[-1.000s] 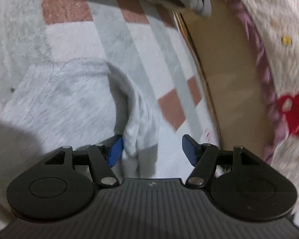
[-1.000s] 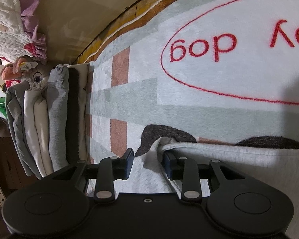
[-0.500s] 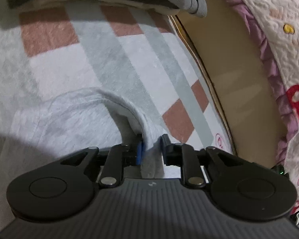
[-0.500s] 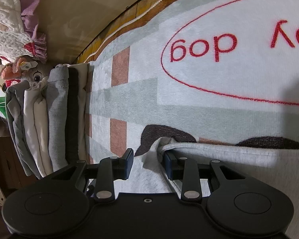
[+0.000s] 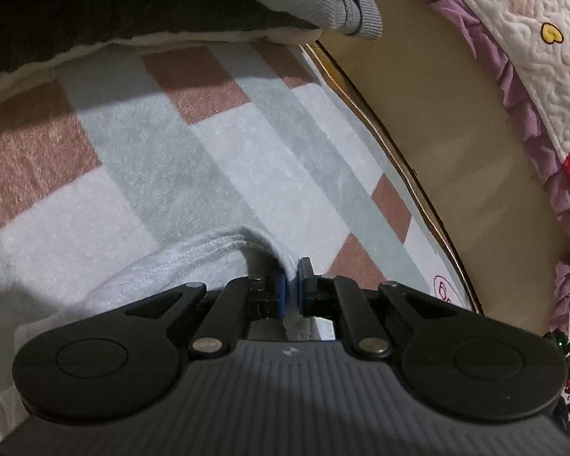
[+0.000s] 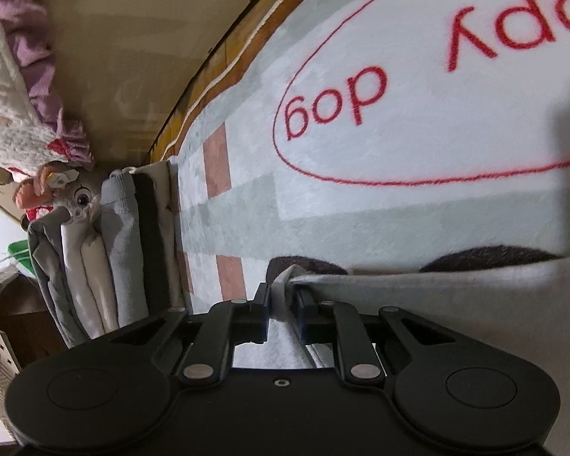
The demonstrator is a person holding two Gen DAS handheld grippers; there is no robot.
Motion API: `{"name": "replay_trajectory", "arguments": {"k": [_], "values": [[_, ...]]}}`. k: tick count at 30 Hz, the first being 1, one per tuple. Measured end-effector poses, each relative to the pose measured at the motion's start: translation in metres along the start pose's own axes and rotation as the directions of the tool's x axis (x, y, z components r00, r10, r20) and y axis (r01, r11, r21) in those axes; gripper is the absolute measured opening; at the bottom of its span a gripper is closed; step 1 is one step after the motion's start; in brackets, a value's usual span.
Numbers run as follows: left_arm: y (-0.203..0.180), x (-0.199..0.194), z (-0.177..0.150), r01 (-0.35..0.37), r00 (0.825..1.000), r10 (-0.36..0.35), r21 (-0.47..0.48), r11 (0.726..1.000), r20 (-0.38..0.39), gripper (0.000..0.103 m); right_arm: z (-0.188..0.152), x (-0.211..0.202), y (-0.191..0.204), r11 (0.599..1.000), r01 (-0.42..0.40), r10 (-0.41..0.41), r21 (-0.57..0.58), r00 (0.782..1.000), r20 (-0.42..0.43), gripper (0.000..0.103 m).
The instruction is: Fold clothes
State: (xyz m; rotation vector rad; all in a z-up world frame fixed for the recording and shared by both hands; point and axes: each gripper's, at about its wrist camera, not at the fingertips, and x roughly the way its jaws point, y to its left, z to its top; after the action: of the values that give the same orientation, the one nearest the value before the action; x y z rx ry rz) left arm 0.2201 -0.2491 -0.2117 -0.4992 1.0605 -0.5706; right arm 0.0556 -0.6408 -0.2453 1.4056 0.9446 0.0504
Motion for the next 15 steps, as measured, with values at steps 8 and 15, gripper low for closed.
{"name": "replay_trajectory", "arguments": {"k": [8,15], "values": [[-0.007,-0.001,0.001,-0.029,0.999,0.03,0.051,0.998,-0.015,0.007,-0.012,-0.051,0.035,0.961,0.132,-0.096,-0.244,0.983,0.155,0.021],[-0.01,0.0,0.001,-0.046,0.999,0.047,0.058,0.997,-0.016,0.007,-0.071,-0.03,0.064,0.834,0.215,-0.223,-0.509,0.974,0.044,0.035]]}}
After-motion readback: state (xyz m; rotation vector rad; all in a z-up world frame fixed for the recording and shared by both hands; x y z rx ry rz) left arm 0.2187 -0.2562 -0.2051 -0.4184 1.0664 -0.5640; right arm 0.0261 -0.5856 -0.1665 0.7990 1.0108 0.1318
